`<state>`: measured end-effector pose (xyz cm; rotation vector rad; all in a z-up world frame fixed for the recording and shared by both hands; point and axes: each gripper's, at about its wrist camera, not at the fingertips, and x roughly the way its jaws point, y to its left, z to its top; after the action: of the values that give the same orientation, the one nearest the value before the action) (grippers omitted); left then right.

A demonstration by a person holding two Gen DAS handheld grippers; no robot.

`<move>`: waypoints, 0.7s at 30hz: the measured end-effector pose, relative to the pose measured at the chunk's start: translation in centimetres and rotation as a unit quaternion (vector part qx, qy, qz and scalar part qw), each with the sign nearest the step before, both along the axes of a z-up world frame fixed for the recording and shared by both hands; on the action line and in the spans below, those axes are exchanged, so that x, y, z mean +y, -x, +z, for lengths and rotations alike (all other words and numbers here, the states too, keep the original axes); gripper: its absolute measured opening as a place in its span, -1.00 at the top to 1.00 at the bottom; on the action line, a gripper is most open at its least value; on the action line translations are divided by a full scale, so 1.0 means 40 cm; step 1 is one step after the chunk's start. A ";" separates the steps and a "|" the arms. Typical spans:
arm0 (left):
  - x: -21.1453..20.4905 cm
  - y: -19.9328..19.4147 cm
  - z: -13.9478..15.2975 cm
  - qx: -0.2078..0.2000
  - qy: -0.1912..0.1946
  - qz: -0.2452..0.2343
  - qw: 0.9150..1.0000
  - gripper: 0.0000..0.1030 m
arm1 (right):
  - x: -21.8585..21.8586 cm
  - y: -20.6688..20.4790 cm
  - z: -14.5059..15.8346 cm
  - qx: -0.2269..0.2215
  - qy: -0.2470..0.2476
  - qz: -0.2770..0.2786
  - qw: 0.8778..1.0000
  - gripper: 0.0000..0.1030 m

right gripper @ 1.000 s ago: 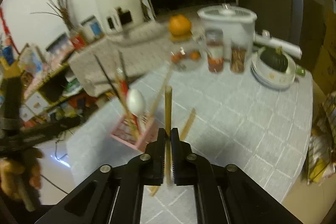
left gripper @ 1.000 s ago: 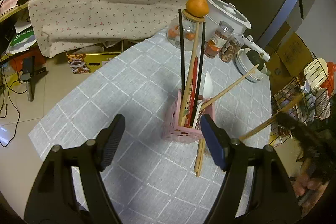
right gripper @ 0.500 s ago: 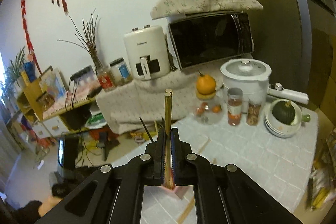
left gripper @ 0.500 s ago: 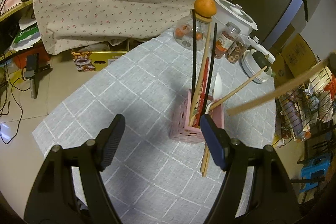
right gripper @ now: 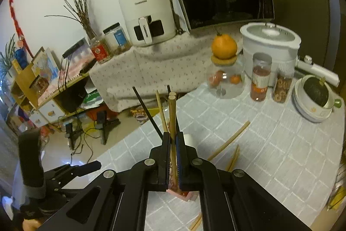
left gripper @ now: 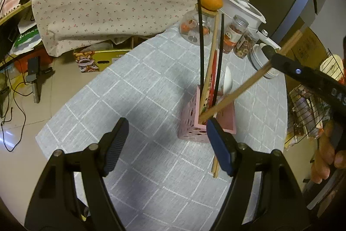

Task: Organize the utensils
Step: 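Lower the wooden chopstick into the pink basket and open the right tool, then move the right tool down to the last wooden chopsticks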

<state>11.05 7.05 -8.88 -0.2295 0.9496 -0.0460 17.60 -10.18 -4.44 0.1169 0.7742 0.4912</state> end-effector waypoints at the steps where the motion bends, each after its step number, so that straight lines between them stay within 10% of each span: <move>1: -0.002 0.001 0.000 -0.001 -0.002 -0.002 1.000 -0.45 | -0.001 -0.002 -0.004 0.003 -0.001 0.000 1.000 0.90; 21: -0.047 -0.008 -0.006 0.004 -0.014 -0.017 1.000 -0.45 | -0.114 0.023 0.072 -0.020 -0.028 -0.028 0.999 0.46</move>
<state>11.36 5.17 -9.14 -0.1877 0.9615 -0.0638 16.67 -14.73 -1.55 0.1793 0.7163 0.4601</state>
